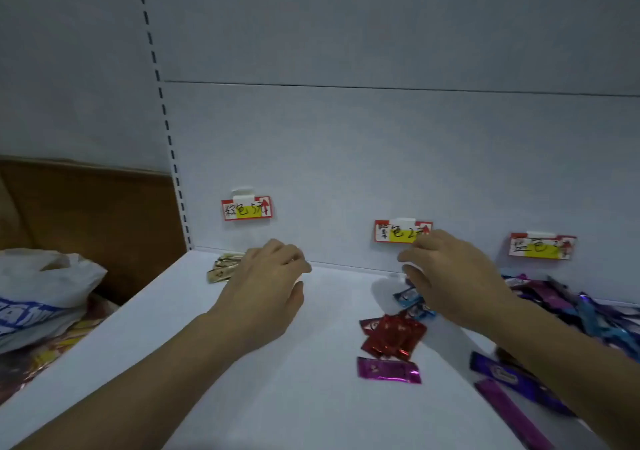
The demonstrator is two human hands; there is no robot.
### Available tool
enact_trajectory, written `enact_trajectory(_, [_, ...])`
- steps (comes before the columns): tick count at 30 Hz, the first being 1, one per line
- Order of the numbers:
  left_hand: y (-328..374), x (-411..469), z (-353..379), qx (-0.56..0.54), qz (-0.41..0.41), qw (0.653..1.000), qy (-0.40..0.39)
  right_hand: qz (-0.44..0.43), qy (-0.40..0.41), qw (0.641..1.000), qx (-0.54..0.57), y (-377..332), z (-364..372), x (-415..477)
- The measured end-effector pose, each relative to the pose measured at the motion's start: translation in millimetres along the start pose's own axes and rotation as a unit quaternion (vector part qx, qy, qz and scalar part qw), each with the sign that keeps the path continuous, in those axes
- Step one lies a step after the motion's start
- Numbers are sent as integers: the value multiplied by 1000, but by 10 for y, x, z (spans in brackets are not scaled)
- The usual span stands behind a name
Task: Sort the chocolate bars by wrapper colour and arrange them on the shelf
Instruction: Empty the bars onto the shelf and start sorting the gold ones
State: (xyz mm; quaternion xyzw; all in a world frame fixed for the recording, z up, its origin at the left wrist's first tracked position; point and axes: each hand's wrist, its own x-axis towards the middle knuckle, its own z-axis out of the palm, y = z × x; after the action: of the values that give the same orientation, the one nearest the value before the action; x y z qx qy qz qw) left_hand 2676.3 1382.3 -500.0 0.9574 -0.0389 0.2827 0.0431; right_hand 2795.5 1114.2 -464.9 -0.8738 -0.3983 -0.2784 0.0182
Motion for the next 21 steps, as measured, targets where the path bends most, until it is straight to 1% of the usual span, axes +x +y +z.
enact_trajectory(2, [273,141,3,-20,16,1000,3,28,11,1000,0,245,-62,-205])
enact_trajectory(4, [686,351,105,-34,42,998,-19,70,17,997,-2,517,-132,-478])
enact_trajectory(7, [1262,652,307,-20,52,991,-118,128,43,991,12,825,-132,-884])
enact_trajectory(9, [1550,784,430,-36,43,986,-156,168,41,983,56,933,-84,-1069])
enact_trajectory(11, [1752,835,552,-75,31,986,-148,200,40,973,111,1012,-65,-1133])
enact_trajectory(14, [1897,799,764,-113,37,984,-131,218,77,960,156,1107,-130,-1116])
enact_trajectory(15, [1902,785,821,-121,37,984,-128,226,78,956,171,1124,-171,-1120])
enact_trajectory(21, [1935,762,865,-145,13,978,-151,272,-8,941,199,1393,-334,-1208])
